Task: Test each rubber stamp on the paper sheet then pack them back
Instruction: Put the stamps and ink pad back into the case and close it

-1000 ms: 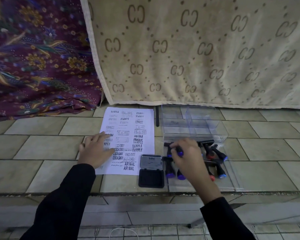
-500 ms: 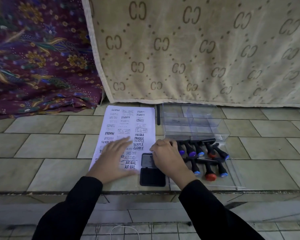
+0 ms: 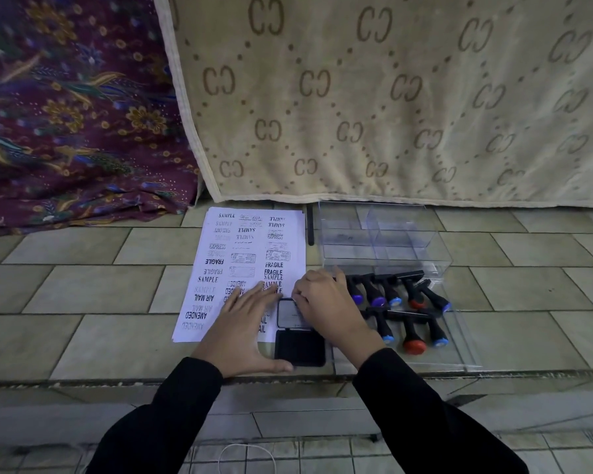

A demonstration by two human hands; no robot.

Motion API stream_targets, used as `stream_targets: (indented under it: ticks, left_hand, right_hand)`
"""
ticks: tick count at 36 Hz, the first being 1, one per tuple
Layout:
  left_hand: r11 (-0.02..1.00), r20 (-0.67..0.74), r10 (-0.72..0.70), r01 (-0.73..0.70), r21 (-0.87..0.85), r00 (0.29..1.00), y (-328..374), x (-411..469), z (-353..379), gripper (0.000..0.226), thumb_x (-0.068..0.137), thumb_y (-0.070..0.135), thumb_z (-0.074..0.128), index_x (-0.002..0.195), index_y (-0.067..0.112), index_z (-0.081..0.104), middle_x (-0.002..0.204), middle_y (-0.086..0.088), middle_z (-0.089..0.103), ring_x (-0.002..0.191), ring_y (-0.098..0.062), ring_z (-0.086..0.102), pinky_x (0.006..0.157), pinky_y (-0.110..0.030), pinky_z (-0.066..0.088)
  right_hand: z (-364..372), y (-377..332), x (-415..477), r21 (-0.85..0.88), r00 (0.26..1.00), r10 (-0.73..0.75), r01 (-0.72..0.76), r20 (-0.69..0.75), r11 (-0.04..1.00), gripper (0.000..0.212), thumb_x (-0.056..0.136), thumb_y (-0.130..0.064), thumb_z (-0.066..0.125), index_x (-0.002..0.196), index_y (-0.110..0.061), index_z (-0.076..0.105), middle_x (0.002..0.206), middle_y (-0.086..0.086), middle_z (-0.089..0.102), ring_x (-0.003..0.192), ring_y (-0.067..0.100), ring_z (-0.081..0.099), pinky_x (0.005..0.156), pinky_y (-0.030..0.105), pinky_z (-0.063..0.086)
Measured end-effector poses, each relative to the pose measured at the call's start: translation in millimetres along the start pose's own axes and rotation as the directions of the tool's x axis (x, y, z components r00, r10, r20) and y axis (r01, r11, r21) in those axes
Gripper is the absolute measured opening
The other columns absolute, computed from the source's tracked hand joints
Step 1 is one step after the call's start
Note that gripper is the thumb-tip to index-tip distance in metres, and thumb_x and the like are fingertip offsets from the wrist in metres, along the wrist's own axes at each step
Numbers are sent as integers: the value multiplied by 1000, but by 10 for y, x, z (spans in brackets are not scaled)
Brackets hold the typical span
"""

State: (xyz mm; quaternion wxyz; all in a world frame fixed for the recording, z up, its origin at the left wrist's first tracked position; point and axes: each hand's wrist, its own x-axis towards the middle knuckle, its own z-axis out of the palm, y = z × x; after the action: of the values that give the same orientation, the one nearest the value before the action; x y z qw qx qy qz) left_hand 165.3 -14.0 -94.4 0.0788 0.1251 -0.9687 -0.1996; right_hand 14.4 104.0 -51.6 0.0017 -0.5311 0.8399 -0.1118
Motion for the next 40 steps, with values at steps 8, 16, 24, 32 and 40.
stream_targets:
  ticks: [8,16,24,32,40]
  left_hand:
    - [999,-19,-20,21,34,1000,5,-13,10,118,58,90,50,151,26,15,156,17,16,144,4,-2,120,-32,-3]
    - [1000,-9,27,-27,11,1000,-58,-12,19,98,58,90,52,134,30,37,155,17,18,144,1,-1,120,-32,-5]
    - [990,-22,77,-79,-121,997,-150,-17,24,80,52,84,66,112,36,46,154,17,21,146,-1,3,120,-37,0]
    - [987,-44,72,-77,-142,996,-166,-24,42,89,40,89,66,110,38,46,153,15,26,145,0,5,119,-32,-4]
    - [987,3,80,-79,-138,997,-143,-20,6,72,56,88,57,110,42,42,152,21,19,145,1,1,119,-30,-6]
  right_hand:
    - [-137,-51,-52,127,999,-27,30,-24,991,15,97,-27,46,95,-19,59,83,-3,65,86,18,57,114,46,11]
    - [-170,7,-253,308,984,-162,176,-71,935,6,90,-26,60,90,-21,64,87,-10,68,87,8,60,114,38,12]
    - [-103,44,-374,296,944,-329,314,1,902,15,74,-26,72,87,-20,69,84,-6,66,86,12,61,106,38,28]
    - [0,20,-401,191,931,-360,343,61,920,20,74,-22,71,93,-16,71,89,1,62,90,22,58,103,38,32]
    - [25,14,-430,201,945,-326,315,22,928,21,77,-26,70,97,-19,70,99,-1,59,98,19,53,104,35,31]
